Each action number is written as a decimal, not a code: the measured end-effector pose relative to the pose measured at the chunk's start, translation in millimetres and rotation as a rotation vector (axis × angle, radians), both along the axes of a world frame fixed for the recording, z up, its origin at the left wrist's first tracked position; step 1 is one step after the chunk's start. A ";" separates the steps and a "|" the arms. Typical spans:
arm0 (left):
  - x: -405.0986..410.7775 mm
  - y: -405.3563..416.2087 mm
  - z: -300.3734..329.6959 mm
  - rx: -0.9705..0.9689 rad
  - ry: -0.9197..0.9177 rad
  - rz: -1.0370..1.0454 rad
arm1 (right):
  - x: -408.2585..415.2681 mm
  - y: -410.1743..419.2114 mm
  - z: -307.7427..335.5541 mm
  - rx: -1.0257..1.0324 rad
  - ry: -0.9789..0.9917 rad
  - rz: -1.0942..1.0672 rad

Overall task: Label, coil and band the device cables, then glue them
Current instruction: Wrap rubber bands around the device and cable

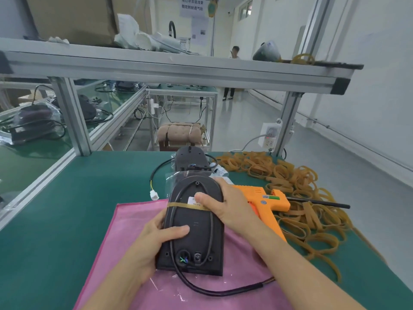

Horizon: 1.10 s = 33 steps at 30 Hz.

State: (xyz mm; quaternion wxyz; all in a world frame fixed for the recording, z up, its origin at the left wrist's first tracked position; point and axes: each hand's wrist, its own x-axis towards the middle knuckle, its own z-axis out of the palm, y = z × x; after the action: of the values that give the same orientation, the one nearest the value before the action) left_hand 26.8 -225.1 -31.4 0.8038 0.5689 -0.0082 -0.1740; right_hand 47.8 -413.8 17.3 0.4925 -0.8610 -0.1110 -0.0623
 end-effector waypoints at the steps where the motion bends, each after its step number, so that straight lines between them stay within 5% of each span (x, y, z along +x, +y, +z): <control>1: 0.1 -0.4 0.0 -0.013 0.021 0.004 | 2.7 -2.0 4.6 -0.236 -0.056 -0.042; 3: 0.2 -1.3 1.8 0.007 0.056 0.028 | 13.0 -16.0 11.1 -0.695 -0.167 -0.152; 7: 1.0 -3.2 8.6 0.069 0.162 0.058 | 39.2 -63.1 22.9 -0.610 -0.116 -0.383; 12: -2.1 -15.6 10.7 0.203 0.186 0.183 | 71.1 -121.3 17.2 -0.996 0.138 -0.606; 19: -9.5 -18.1 6.3 0.599 -0.061 0.314 | 91.6 -149.7 0.0 -1.050 0.331 -0.657; 23: -12.4 -11.7 7.0 0.585 -0.043 0.274 | 95.1 -150.2 -1.5 -1.102 0.330 -0.629; 27: -9.8 -8.9 7.1 0.785 -0.243 0.473 | 92.6 -147.5 4.8 -0.775 0.347 -0.595; 33: -0.1 -34.6 42.9 0.689 -0.634 0.416 | 54.3 -113.7 37.0 0.257 0.369 -0.424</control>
State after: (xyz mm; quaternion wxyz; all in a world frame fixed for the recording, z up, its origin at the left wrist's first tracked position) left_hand 26.7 -259.7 11.5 0.5450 0.8153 -0.0806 0.1782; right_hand 102.2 -527.5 54.3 0.5851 -0.7925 0.1710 -0.0197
